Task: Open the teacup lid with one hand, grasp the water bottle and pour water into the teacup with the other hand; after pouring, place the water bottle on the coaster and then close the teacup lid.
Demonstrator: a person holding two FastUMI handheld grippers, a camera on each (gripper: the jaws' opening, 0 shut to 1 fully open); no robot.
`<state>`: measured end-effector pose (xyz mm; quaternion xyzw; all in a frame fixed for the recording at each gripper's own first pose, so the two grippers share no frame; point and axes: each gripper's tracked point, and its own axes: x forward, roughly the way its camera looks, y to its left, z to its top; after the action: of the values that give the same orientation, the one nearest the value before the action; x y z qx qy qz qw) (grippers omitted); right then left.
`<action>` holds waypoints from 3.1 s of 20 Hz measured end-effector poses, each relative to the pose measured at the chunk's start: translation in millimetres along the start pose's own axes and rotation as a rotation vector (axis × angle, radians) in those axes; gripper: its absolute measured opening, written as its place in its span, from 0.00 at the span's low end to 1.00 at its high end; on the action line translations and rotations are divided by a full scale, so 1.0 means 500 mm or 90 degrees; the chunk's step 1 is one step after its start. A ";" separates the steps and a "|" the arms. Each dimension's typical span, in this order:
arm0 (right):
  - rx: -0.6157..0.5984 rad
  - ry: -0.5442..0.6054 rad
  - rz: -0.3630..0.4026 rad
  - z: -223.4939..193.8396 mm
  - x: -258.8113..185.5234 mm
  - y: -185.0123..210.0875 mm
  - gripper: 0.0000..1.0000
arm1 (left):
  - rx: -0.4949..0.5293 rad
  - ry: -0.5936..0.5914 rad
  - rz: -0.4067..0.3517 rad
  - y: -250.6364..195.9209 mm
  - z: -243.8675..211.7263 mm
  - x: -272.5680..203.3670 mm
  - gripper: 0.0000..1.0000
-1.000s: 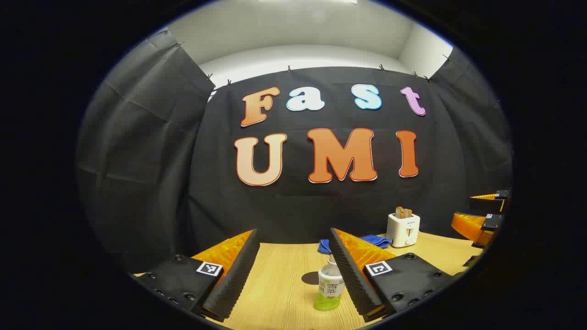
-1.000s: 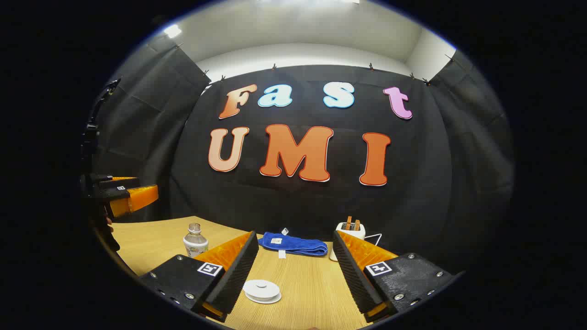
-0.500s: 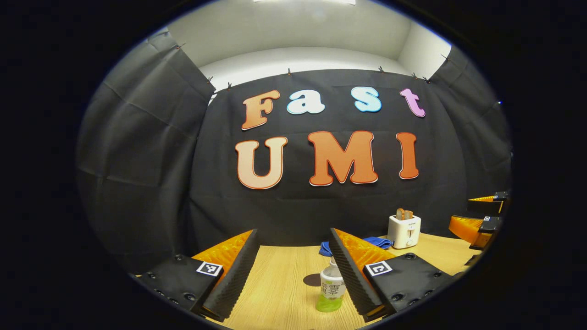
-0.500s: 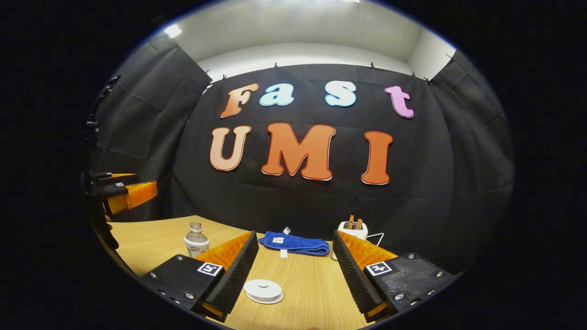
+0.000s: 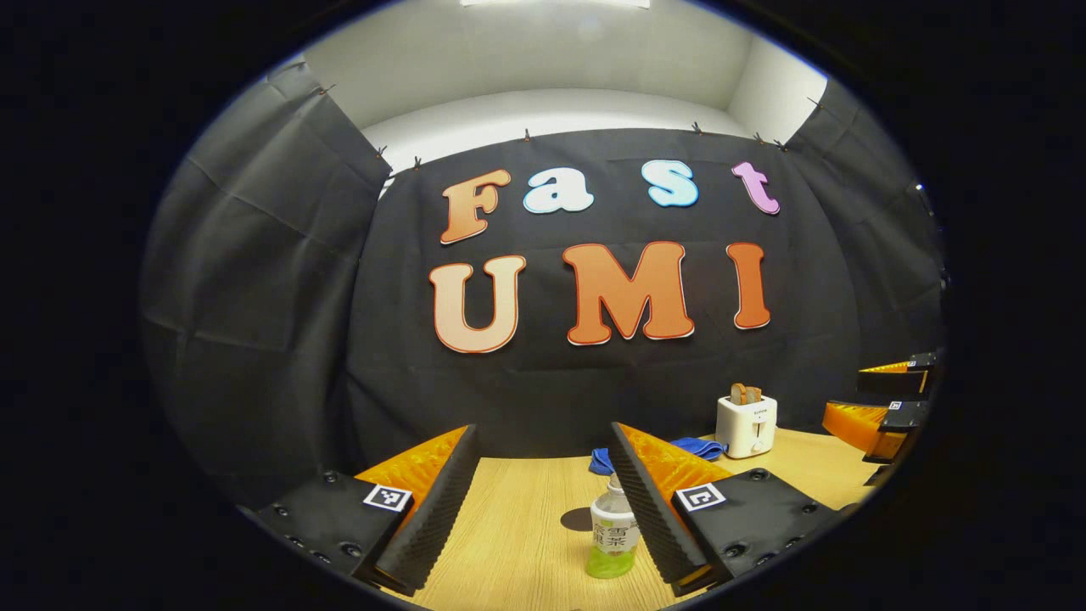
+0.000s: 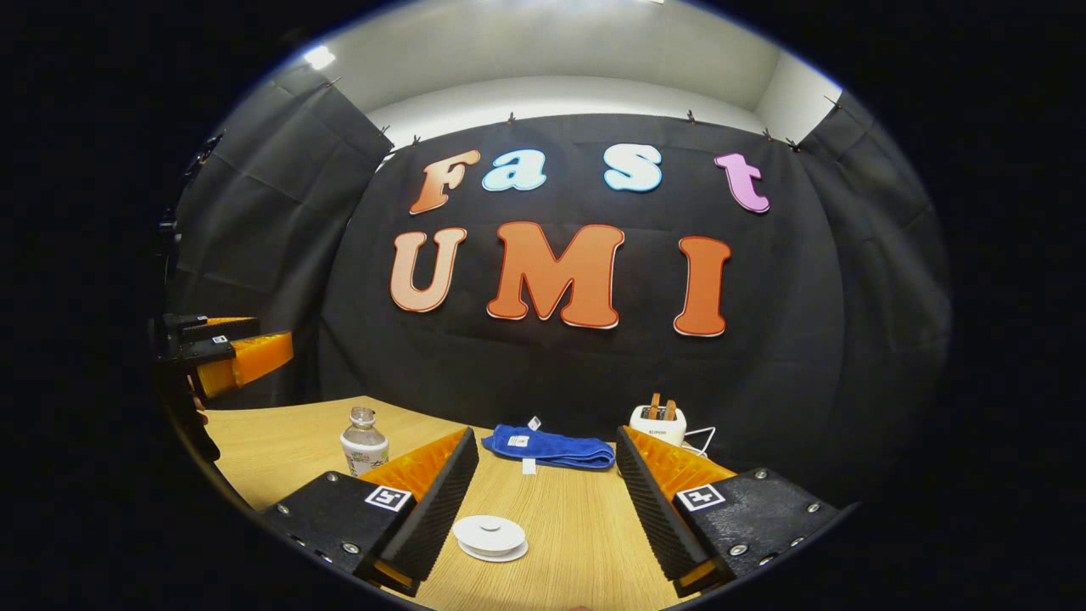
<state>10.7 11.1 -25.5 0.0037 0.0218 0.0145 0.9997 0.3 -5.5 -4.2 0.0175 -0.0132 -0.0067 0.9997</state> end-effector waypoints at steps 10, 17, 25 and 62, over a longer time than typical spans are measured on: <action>-0.031 0.134 0.066 -0.174 0.061 0.081 0.93 | 0.020 0.013 -0.005 -0.004 -0.035 0.006 0.98; 0.004 0.211 0.089 -0.276 0.117 0.109 0.76 | 0.027 0.034 0.005 0.013 -0.070 0.012 0.98; -0.006 0.272 0.107 -0.345 0.149 0.136 0.49 | 0.026 0.073 -0.003 0.017 -0.132 0.046 0.96; 0.117 0.183 0.005 -0.234 0.118 -0.058 0.23 | -0.002 0.276 -0.126 -0.171 -0.446 0.105 0.71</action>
<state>65.3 -15.5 -145.3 0.0934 0.1656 0.0163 0.9816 57.7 -83.7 -228.4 0.0178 0.2037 -0.1009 0.9737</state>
